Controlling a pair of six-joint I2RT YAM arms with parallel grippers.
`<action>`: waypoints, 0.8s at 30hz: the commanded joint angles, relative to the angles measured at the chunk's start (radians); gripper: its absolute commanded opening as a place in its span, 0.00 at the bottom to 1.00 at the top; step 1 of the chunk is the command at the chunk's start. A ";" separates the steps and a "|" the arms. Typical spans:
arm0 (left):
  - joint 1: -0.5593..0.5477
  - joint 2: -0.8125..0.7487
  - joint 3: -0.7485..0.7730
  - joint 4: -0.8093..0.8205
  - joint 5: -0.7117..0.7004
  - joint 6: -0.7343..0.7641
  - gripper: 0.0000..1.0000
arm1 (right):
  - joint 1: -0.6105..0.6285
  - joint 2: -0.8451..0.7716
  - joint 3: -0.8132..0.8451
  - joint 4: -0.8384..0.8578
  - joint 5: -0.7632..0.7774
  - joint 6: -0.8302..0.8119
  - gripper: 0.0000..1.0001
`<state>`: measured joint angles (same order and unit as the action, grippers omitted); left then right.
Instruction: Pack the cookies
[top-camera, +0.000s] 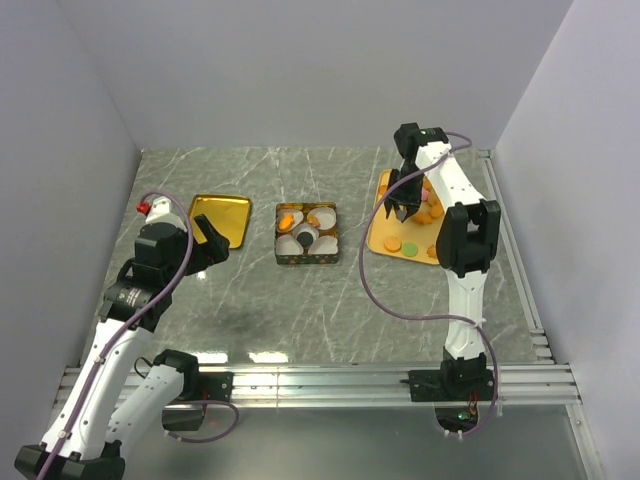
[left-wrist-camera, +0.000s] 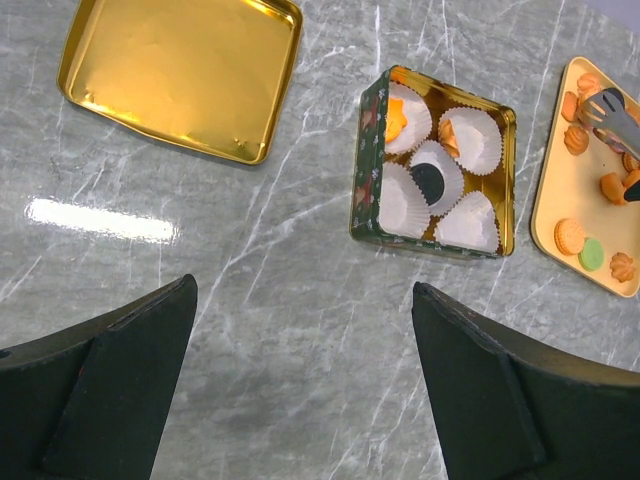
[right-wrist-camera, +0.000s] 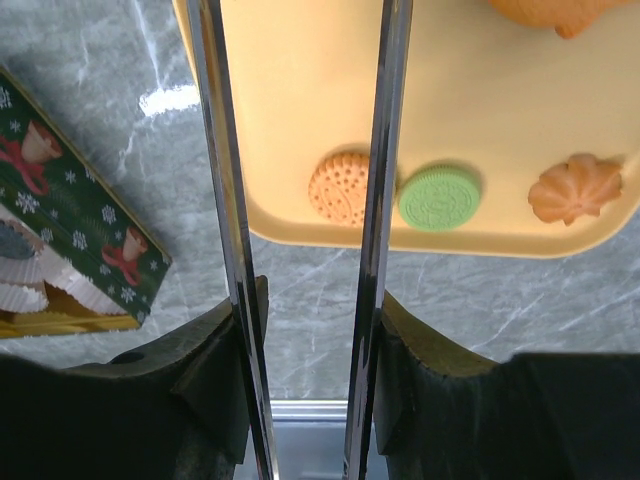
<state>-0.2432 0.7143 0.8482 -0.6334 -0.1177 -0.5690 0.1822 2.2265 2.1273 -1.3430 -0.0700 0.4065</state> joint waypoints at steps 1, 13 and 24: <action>0.005 -0.015 -0.003 0.028 0.013 0.001 0.95 | -0.004 0.019 0.075 -0.030 0.015 0.008 0.49; 0.005 -0.013 -0.001 0.026 0.016 0.004 0.95 | 0.000 0.101 0.172 -0.068 0.030 0.020 0.49; 0.005 -0.009 -0.001 0.028 0.015 0.004 0.95 | 0.002 0.110 0.154 -0.071 0.033 0.018 0.39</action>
<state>-0.2432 0.7120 0.8463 -0.6331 -0.1173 -0.5686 0.1825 2.3287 2.2646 -1.3682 -0.0620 0.4210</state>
